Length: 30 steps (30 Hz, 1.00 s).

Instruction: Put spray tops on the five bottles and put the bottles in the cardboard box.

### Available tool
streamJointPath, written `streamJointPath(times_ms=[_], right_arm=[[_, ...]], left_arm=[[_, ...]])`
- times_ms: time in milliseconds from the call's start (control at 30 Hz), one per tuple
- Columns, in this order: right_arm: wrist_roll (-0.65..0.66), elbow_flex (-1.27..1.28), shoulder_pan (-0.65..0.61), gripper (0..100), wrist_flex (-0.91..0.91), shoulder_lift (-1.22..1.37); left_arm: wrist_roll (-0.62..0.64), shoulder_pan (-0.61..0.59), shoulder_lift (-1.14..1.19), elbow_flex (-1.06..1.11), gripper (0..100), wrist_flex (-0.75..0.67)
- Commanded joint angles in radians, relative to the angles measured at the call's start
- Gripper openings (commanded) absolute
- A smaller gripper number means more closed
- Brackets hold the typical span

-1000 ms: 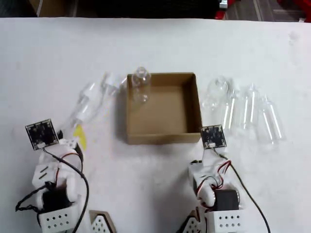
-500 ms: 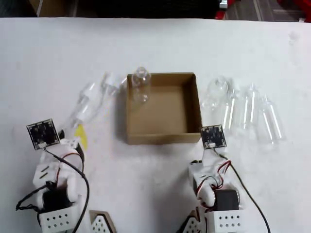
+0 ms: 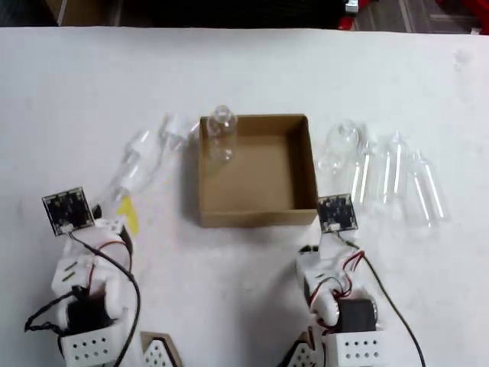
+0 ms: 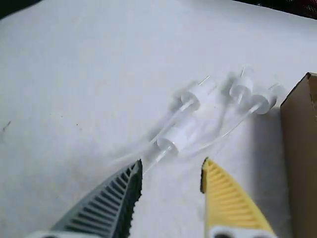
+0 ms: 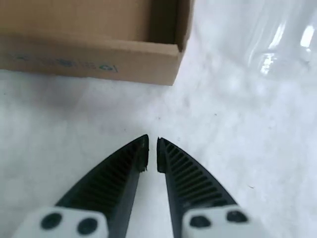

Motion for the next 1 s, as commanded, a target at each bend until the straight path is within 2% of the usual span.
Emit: streamJointPath(times_ms=[0,133,433,967], right_arm=[[0.006,0.009,0.01,1.5,-0.027,-0.005],[0.008,0.009,0.05,1.5,-0.027,-0.005],[0.008,0.009,0.292,1.5,-0.065,-0.008],[0.008,0.009,0.297,1.5,-0.068,-0.007]], left_arm=[[0.014,0.05,-0.01,-0.026,18,-0.026],[0.014,0.059,-0.01,-0.025,18,-0.026],[0.014,0.061,-0.01,-0.025,18,-0.026],[0.014,0.061,-0.01,-0.023,18,-0.026]])
